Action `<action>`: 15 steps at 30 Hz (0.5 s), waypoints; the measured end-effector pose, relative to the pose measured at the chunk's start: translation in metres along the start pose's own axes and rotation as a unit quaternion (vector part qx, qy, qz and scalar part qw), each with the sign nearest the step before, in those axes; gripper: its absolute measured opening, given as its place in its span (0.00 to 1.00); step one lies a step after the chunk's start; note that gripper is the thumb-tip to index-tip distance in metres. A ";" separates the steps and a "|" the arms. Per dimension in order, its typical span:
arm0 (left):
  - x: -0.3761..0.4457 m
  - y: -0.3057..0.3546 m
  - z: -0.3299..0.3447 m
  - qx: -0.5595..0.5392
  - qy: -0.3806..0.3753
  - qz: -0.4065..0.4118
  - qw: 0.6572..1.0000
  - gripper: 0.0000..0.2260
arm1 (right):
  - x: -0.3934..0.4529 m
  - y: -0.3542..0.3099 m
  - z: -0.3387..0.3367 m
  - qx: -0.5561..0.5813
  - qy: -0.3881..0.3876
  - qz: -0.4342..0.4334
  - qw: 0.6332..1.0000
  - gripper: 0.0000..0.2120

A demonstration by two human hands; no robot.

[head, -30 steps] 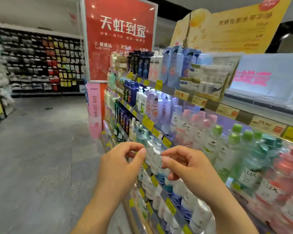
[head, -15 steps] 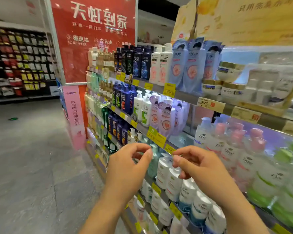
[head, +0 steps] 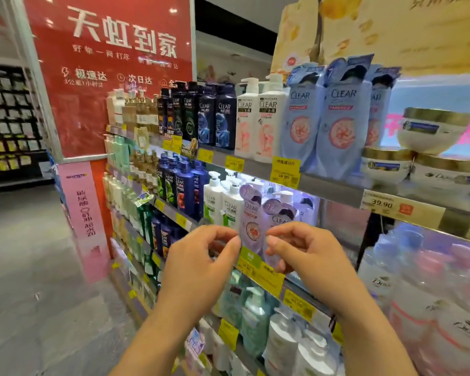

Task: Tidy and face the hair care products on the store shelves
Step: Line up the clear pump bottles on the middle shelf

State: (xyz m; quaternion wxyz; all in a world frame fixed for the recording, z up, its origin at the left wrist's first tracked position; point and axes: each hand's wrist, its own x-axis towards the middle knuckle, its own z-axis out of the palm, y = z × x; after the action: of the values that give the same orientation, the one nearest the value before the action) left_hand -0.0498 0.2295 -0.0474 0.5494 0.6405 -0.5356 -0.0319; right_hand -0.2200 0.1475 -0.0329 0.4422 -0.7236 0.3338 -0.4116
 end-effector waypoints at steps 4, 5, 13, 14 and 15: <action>0.034 -0.020 0.009 -0.041 -0.052 0.009 0.998 0.02 | 0.024 0.003 0.014 -0.009 0.021 0.024 0.999 0.02; 0.041 -0.025 0.011 -0.048 -0.065 0.013 0.997 0.02 | 0.026 0.004 0.015 -0.013 0.036 0.031 0.999 0.02; 0.076 -0.036 0.033 -0.134 -0.195 0.064 0.970 0.02 | -0.004 -0.003 0.022 -0.049 0.187 0.102 0.976 0.03; 0.075 -0.035 0.037 -0.146 -0.213 0.071 0.964 0.02 | -0.012 -0.005 0.022 -0.057 0.208 0.117 0.970 0.02; 0.074 -0.035 0.042 -0.156 -0.230 0.077 0.958 0.02 | -0.022 -0.007 0.022 -0.063 0.229 0.131 0.963 0.02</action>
State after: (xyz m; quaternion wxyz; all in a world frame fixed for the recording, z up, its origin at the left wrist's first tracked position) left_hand -0.0222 0.1420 -0.0499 0.5053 0.4790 -0.6837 -0.2186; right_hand -0.2094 0.1765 -0.0394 0.3578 -0.5864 0.5433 -0.4827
